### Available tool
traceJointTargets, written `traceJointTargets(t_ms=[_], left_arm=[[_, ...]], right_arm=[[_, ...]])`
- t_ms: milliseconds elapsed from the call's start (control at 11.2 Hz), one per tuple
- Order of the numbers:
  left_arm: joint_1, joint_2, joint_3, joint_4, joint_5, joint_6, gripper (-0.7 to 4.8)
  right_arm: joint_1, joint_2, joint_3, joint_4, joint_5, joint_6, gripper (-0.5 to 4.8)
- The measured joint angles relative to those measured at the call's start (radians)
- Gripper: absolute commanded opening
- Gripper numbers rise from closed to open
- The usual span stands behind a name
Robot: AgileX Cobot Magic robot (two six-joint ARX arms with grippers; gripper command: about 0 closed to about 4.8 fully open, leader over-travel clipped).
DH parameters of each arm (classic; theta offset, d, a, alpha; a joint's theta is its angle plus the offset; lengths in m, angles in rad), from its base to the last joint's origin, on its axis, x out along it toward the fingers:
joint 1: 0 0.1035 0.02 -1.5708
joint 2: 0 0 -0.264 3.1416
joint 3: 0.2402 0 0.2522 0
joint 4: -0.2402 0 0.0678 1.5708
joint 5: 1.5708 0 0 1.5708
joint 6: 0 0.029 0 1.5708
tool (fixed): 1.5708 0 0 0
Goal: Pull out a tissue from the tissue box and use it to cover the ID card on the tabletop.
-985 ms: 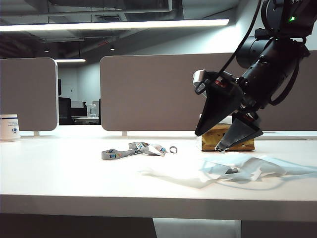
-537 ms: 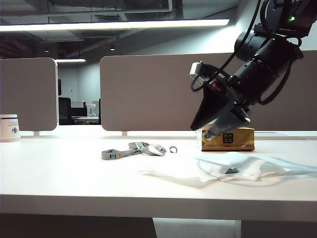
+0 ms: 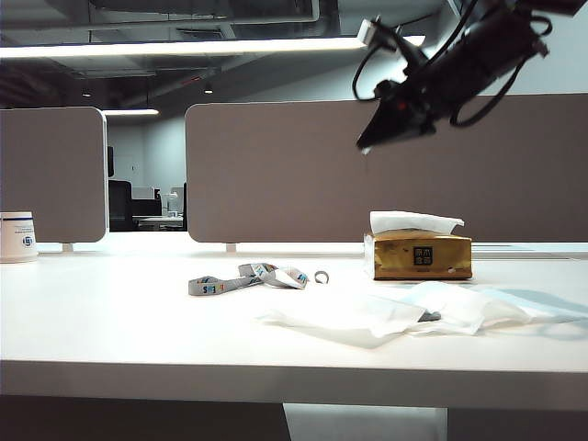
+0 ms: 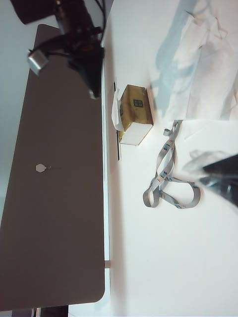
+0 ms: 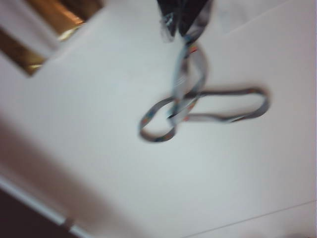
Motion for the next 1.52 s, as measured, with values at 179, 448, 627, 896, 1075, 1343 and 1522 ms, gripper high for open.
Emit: traceJointTargets(t_ms=[179, 448, 627, 896, 1075, 1343, 1522], left_arm=[[0.000, 0.000, 0.000, 0.000, 0.000, 0.000, -0.05], [0.000, 0.000, 0.000, 0.000, -0.023, 0.000, -0.05], [0.000, 0.000, 0.000, 0.000, -0.023, 0.000, -0.05], [0.000, 0.000, 0.000, 0.000, -0.023, 0.000, -0.06], [0.000, 0.000, 0.000, 0.000, -0.024, 0.000, -0.06], [0.000, 0.000, 0.000, 0.000, -0.026, 0.000, -0.06], [0.000, 0.000, 0.000, 0.000, -0.059, 0.000, -0.06]], right_arm=[[-0.057, -0.096, 0.000, 0.076, 0.045, 0.000, -0.07], [-0.180, -0.239, -0.003, 0.095, 0.080, 0.020, -0.07], [-0.251, -0.314, -0.032, 0.108, 0.085, 0.037, -0.07], [-0.315, -0.394, -0.135, 0.202, 0.085, 0.095, -0.07], [-0.379, -0.534, -0.359, 0.412, 0.097, 0.249, -0.07], [-0.386, -0.823, -0.642, 0.440, 0.150, 0.257, -0.06], [-0.386, -1.006, -0.759, 0.428, 0.151, 0.269, -0.06]])
